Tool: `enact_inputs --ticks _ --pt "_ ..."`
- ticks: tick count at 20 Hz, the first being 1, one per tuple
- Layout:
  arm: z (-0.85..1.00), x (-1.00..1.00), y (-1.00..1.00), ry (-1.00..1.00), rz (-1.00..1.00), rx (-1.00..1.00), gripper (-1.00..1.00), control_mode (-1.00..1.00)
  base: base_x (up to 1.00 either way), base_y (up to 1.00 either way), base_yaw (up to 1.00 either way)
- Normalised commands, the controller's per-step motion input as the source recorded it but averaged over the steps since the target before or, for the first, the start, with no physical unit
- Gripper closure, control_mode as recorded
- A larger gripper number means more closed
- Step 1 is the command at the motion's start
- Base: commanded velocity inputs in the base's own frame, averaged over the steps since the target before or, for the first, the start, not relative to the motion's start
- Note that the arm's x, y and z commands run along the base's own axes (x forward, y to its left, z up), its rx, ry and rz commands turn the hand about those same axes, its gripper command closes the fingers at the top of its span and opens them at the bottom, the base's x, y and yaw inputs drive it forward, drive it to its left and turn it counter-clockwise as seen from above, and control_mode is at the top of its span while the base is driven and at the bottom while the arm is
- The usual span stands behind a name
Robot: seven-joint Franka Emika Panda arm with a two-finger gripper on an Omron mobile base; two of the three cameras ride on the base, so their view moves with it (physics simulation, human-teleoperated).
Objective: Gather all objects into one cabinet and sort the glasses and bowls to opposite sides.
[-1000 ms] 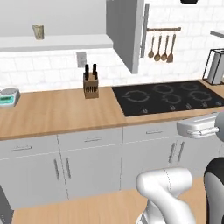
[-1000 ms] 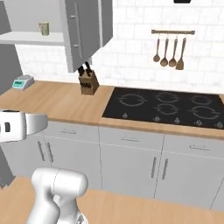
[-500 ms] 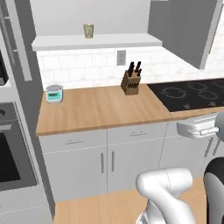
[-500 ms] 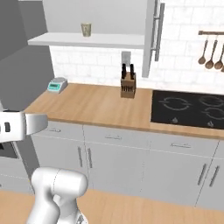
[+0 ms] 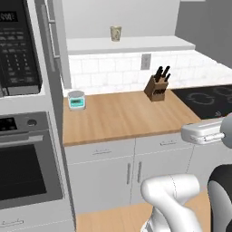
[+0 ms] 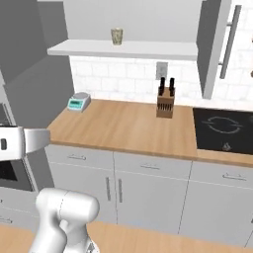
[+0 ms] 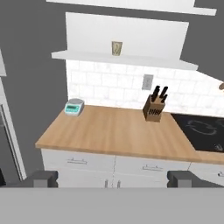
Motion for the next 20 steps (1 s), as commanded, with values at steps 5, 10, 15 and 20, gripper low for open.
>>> enact_inputs --ticks 5,10,15,20 --pt "0.00 0.00 0.00 0.00 0.00 0.00 -1.00 1.00 0.80 0.01 0.00" --pt "0.00 0.00 0.00 0.00 0.00 0.00 -1.00 1.00 0.78 0.02 0.00" --pt "0.00 0.00 0.00 0.00 0.00 0.00 -1.00 1.00 0.76 0.00 0.00" --pt "0.00 0.00 0.00 0.00 0.00 0.00 -1.00 1.00 0.61 0.00 0.00"
